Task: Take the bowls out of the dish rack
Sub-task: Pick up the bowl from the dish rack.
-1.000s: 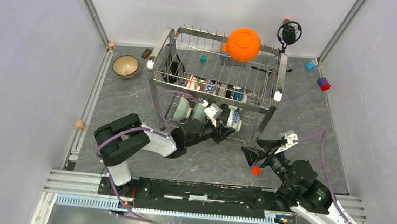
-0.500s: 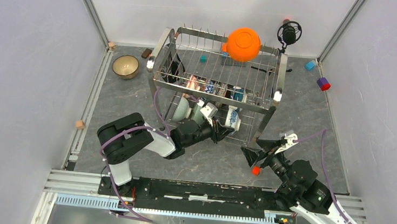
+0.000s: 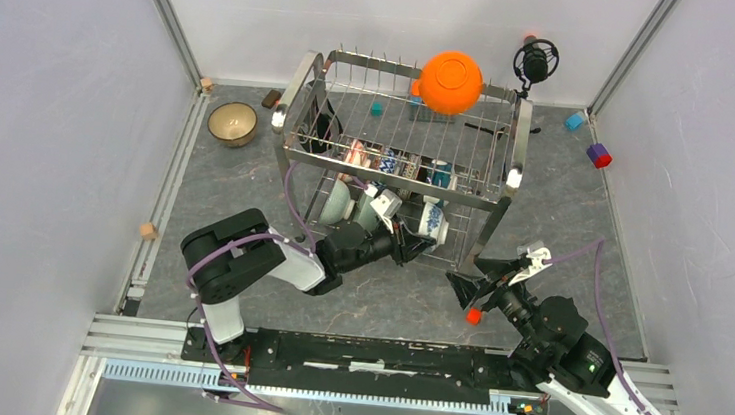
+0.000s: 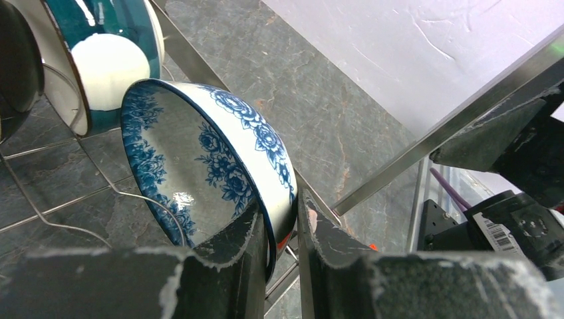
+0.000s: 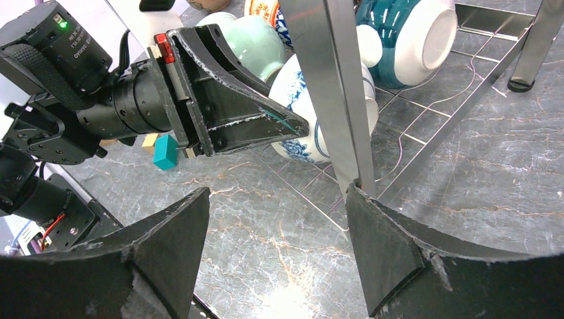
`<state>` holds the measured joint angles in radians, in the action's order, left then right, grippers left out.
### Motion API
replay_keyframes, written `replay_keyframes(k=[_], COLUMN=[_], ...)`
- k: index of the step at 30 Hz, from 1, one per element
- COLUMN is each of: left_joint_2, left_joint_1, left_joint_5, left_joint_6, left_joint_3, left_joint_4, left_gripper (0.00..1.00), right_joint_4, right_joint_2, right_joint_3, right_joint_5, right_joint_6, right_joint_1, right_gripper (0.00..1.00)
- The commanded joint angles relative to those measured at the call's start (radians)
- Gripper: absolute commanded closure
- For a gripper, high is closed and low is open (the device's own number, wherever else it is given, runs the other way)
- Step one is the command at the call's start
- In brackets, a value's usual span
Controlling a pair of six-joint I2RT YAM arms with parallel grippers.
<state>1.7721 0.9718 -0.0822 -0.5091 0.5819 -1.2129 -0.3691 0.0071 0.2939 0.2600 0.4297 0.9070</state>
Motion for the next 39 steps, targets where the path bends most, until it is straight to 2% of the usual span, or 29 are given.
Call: replay_keyframes(k=[1,24,33,39], left_joint_2=[-0.069,-0.259,-0.428,-0.621], left_joint_1=[0.006,0.033,0.063,0.129], left_joint_5=[-0.04,-0.027,0.009,0.079], left_joint_6=[-0.054,-0.05,-0.074,-0.011], left_joint_3=[-0.007,-0.096,-0.205,-0.287], left_joint_4=[-0.194,-0.144,-0.087,0.09], left_gripper=[0.98,0.98,0.98,0.98], right_joint_4=[0.02,0.019,0.015,0.013], right_joint_2=[-0.165,-0.165,-0.165,-0.164], right_joint_3=[0.01,0.013,0.026,0.037], right_joint_5=[0.008,0.008,-0.006,-0.049], right_joint_6=[-0.01,-0.011,-0.017,-0.02], right_joint_1=[-0.003,-0.002,-0.002,-0.002], right_gripper=[0.2,0.2,0.19,0.19])
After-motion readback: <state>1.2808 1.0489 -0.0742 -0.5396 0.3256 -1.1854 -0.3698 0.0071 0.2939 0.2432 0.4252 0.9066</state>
